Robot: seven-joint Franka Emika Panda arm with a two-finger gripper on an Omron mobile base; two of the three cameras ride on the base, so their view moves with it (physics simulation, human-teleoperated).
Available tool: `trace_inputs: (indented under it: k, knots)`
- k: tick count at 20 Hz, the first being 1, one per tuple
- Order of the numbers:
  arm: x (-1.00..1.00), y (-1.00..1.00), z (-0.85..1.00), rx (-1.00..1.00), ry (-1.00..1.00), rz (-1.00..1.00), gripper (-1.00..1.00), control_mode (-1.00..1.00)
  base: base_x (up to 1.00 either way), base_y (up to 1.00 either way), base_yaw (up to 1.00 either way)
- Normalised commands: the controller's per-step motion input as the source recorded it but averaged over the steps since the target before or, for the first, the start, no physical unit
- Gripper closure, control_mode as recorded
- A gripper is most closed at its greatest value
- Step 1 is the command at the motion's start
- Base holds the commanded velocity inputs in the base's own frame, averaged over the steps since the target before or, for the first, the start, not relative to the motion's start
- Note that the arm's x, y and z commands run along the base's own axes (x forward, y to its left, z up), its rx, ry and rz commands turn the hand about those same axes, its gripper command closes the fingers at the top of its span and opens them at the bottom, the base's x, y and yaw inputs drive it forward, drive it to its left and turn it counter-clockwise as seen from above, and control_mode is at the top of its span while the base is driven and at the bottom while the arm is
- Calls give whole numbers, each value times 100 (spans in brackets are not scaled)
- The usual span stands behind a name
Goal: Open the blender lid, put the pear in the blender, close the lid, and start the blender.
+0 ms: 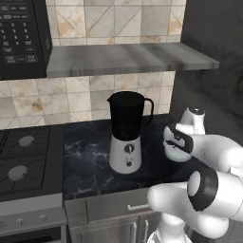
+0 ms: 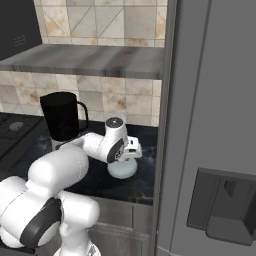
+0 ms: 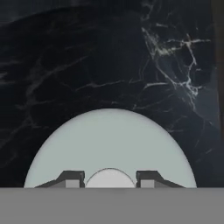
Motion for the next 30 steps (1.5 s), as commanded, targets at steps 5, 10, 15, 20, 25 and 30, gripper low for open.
trace_inputs:
  k: [5, 10, 15, 20, 25, 30]
  knots:
    - [-3, 11, 100, -7, -12, 0, 100, -100, 0, 0, 0]
    - [-10, 2, 100, -5, -9, 0, 100, -100, 0, 0, 0]
    - [-25, 3, 93, 0, -9, 0, 100, -100, 0, 0, 0]
    - [-28, 15, 79, 0, -3, 0, 100, -100, 0, 0, 0]
    - [-13, 17, 94, 0, 0, 0, 100, -100, 0, 0, 0]
    - [-25, 1, 100, 4, 0, 0, 100, -100, 0, 0, 0]
